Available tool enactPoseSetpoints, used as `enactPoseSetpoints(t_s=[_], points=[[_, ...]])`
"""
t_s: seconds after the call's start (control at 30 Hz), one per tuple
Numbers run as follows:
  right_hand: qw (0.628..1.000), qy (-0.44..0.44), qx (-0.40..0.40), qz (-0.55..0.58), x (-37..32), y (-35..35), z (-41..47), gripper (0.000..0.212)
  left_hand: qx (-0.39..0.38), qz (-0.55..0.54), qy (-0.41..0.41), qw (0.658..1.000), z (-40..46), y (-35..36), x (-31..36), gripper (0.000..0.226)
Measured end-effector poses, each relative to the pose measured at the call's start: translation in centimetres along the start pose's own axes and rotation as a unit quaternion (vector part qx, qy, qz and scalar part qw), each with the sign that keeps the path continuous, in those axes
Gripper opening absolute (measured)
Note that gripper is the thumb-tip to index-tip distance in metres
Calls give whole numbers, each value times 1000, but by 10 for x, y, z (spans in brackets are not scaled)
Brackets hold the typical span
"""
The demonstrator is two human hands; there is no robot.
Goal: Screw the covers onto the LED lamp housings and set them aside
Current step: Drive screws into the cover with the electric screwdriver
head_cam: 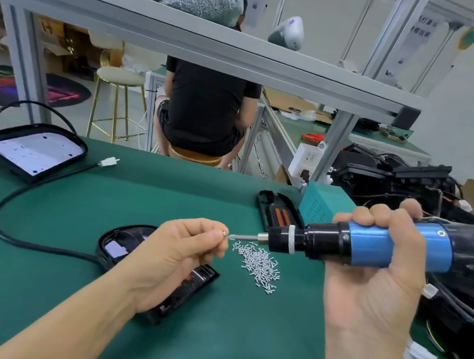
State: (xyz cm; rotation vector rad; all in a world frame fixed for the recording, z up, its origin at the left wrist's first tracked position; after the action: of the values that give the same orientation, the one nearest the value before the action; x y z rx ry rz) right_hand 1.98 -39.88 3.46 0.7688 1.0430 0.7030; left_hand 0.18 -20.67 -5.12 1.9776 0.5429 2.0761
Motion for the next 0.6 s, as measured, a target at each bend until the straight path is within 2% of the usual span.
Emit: enactPoseSetpoints(t_s=[0.27,0.47,0.6], points=[[999,8,-25,-19,12,21,-12,27,26,0,23,999,-14,-18,9,16],[998,18,-40,-34,33,34,-18,29,44,3,36,998,-20,-40,15,8],[997,35,-56,-38,60,42,-23,27,86,66,63,992,-24,-68,24,9]])
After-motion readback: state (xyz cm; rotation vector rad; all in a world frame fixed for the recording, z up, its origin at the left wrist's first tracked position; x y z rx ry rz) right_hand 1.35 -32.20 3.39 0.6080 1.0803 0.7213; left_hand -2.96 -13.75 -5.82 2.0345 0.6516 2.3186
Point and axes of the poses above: each hand's wrist, its own z-axis towards the middle knuckle, its own y-axis out of the palm, x = y × z, the point moved 6 cm from there along z, towards the middle knuckle, and after that the axes turned 8 degrees about x, right-handed, at the moved point
